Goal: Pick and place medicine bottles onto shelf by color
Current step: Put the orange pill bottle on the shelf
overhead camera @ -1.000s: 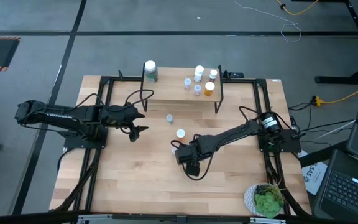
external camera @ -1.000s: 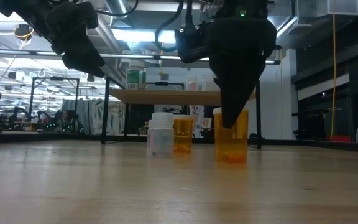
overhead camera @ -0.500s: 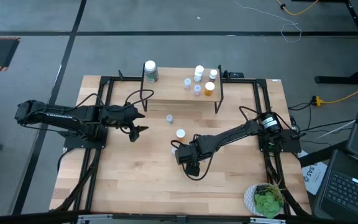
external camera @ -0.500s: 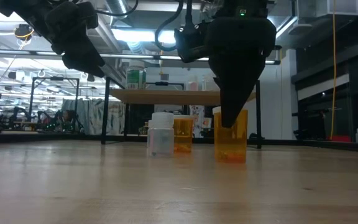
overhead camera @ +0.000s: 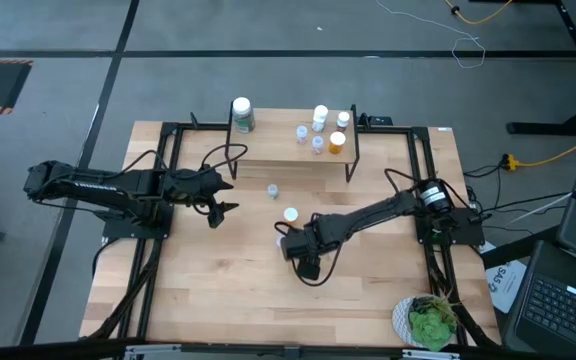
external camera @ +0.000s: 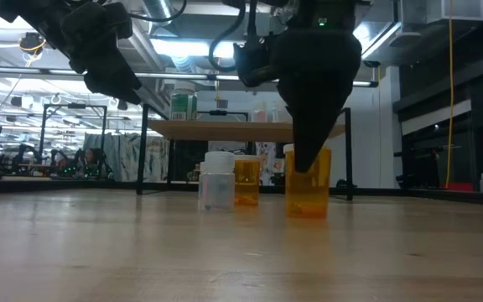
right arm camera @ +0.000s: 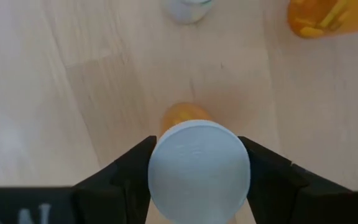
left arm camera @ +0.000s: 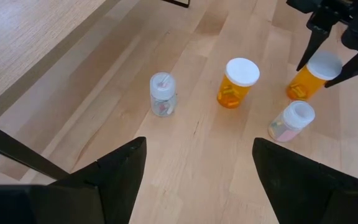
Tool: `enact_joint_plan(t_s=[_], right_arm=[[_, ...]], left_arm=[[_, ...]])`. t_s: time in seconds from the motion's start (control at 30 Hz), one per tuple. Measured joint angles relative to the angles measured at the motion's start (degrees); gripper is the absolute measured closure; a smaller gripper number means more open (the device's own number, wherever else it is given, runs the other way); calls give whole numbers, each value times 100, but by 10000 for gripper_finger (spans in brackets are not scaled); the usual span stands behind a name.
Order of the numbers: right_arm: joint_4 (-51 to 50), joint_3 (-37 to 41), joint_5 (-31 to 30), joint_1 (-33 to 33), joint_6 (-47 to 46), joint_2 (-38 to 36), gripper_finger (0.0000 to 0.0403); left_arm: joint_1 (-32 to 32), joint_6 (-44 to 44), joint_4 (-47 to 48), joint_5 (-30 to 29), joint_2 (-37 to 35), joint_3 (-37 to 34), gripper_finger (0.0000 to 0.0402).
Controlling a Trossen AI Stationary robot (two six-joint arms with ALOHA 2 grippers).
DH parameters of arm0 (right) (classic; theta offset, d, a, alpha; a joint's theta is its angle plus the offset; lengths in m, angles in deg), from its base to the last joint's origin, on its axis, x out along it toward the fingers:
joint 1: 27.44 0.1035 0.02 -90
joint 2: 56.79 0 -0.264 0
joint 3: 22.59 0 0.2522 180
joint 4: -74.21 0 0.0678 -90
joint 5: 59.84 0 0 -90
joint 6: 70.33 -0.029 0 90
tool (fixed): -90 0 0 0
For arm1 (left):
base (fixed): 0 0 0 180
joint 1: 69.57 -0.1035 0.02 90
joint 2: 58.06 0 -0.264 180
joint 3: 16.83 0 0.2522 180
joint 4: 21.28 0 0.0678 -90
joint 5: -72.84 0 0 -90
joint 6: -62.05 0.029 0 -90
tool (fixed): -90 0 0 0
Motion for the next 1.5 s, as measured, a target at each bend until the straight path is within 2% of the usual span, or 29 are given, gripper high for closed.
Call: enact_joint_plan(t_s=[0.2,0.4,0.8,1.23,1.37,1.5], right_arm=[[-4,0,-1,-40,-7,0,186],[-135,-77,55,-123,-4,3,201],[-1438,-1395,-33,-596,363,4,199],[-1904,-3525,-296,-2056,2111,4,200],[-1907,-3757,-595,-2560,2563,0,200],[-2006,-3757,-548,-2978,2744,1,200]], left_arm=[[1,1,0,0,0,0,113],[1,2,0,-2,0,0,113],[0,2,1,-2,0,0,113],[-1,9,0,-2,0,0,113],[0,13,2,-22,0,0,113],[1,13,0,-43,0,0,113]])
